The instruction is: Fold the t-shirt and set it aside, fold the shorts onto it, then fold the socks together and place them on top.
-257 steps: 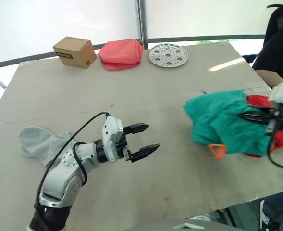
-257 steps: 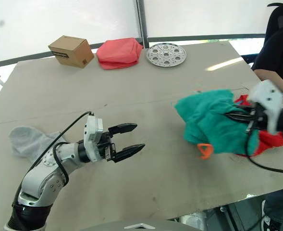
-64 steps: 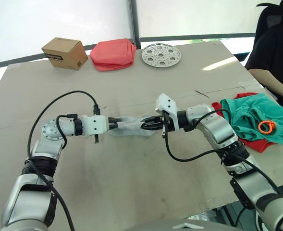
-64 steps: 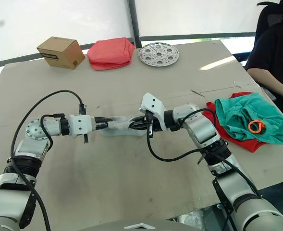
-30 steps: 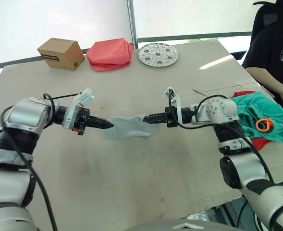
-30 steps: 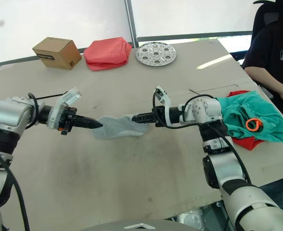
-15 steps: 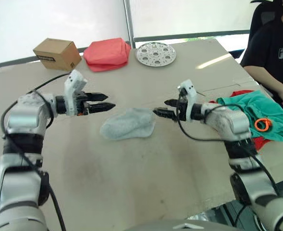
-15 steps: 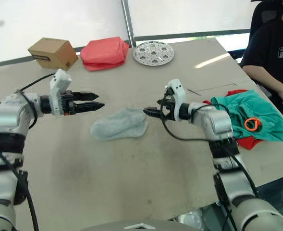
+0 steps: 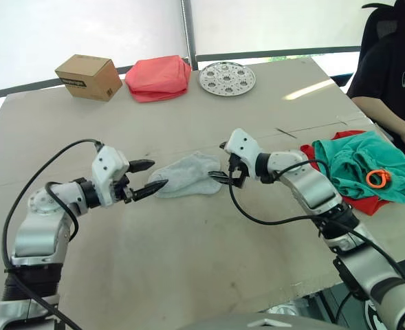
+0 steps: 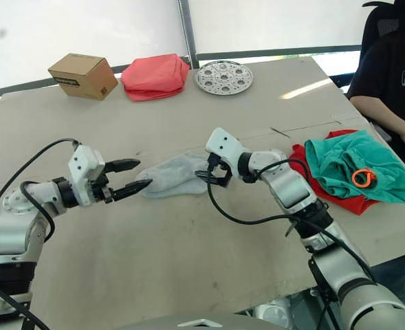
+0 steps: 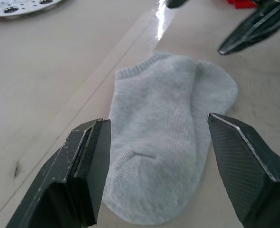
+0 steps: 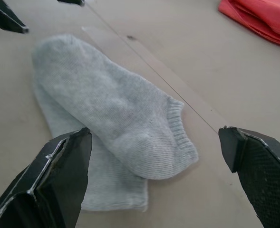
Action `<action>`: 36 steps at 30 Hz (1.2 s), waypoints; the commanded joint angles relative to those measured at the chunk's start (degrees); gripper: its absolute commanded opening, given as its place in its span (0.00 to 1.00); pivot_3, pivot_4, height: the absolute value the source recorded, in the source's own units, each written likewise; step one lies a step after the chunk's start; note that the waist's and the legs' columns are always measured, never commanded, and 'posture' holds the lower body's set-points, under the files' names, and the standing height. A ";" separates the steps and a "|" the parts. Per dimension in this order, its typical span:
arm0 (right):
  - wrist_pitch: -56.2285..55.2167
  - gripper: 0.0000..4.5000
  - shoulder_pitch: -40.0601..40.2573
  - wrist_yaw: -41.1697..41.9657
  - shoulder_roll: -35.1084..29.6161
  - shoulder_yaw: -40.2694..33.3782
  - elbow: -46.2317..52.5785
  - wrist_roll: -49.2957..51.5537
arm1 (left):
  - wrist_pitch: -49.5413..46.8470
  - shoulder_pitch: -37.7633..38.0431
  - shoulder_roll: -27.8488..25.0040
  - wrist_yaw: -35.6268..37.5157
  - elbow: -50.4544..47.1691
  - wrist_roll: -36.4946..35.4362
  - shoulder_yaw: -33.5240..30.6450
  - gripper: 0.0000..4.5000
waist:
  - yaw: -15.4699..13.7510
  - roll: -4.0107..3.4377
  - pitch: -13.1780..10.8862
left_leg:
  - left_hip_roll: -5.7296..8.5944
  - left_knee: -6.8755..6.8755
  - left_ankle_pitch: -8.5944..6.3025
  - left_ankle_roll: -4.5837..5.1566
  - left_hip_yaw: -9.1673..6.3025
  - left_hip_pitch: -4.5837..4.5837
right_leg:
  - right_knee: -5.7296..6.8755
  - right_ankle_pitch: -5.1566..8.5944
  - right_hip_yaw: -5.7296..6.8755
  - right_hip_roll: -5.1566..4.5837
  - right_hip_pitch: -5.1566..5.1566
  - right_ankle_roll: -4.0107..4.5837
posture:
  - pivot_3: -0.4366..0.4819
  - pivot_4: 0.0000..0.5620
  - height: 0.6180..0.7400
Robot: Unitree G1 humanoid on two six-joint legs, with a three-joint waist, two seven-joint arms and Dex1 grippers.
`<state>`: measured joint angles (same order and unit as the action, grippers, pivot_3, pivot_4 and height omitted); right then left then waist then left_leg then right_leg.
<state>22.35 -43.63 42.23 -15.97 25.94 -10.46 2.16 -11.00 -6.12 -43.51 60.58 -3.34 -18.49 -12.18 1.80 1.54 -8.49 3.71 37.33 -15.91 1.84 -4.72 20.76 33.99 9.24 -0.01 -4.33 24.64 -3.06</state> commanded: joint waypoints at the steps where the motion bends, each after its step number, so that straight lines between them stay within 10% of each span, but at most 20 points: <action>1: -6.19 1.00 -3.06 1.29 0.89 1.73 -5.86 -3.87 | 5.30 -1.38 0.13 -2.30 1.18 3.35 1.28 0.77 | -0.15 0.00 0.00 | 0.00 0.00 0.00 0.00 -0.03 0.00 | 0.00 0.00 0.03 0.00 0.00 0.00 | 0.48 0.27 1.00; 12: -13.48 1.00 -6.46 2.70 4.34 1.59 -18.06 -8.73 | 11.60 -1.88 -0.22 -1.73 7.11 6.09 4.49 0.77 | 0.50 -0.02 0.00 | -0.02 -0.04 0.00 -0.01 -0.04 -0.02 | 0.02 -0.01 0.01 0.06 0.02 0.02 | 0.48 0.27 1.00; 16: -13.11 0.77 -5.90 4.36 4.56 0.90 -16.59 -8.26 | 12.90 -2.55 -0.62 -0.67 9.02 6.45 5.53 0.54 | 0.51 -0.10 -0.05 | -0.02 -0.04 0.00 -0.01 -0.05 -0.02 | 0.03 -0.01 0.01 0.06 0.02 0.02 | 0.48 0.27 1.00; 21: -13.23 0.23 -5.55 5.59 4.26 0.64 -15.01 -8.37 | 14.11 -3.91 -0.91 0.39 11.21 6.50 6.08 0.01 | 0.47 -0.15 -0.08 | -0.01 -0.04 0.00 0.00 -0.06 -0.01 | 0.03 -0.01 0.01 0.06 0.02 0.02 | 0.48 0.27 1.00; 23: -13.11 0.01 -5.39 5.89 4.01 0.56 -14.15 -8.49 | 14.31 -4.36 -0.98 0.80 11.54 6.41 6.11 0.00 | 0.49 -0.15 -0.08 | -0.02 -0.04 0.00 0.00 -0.06 -0.01 | 0.03 -0.01 0.01 0.06 0.02 0.02 | 0.48 0.27 1.00; 36: -0.38 0.00 -1.87 10.56 -3.18 -0.76 7.23 -7.50 | 8.01 -11.68 -4.26 7.72 7.14 0.61 5.43 0.00 | 0.16 -0.07 -0.04 | -0.01 -0.02 0.00 0.00 -0.11 0.03 | 0.04 -0.01 0.05 0.06 0.02 0.02 | 0.48 0.27 1.00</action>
<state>18.32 -46.29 51.24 -18.24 26.12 -9.53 -6.19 -2.05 -15.83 -46.27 66.44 5.42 -16.10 -6.18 1.95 1.47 -8.52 3.69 37.31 -15.92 1.84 -4.85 20.79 34.02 9.23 0.07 -4.27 24.65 -3.04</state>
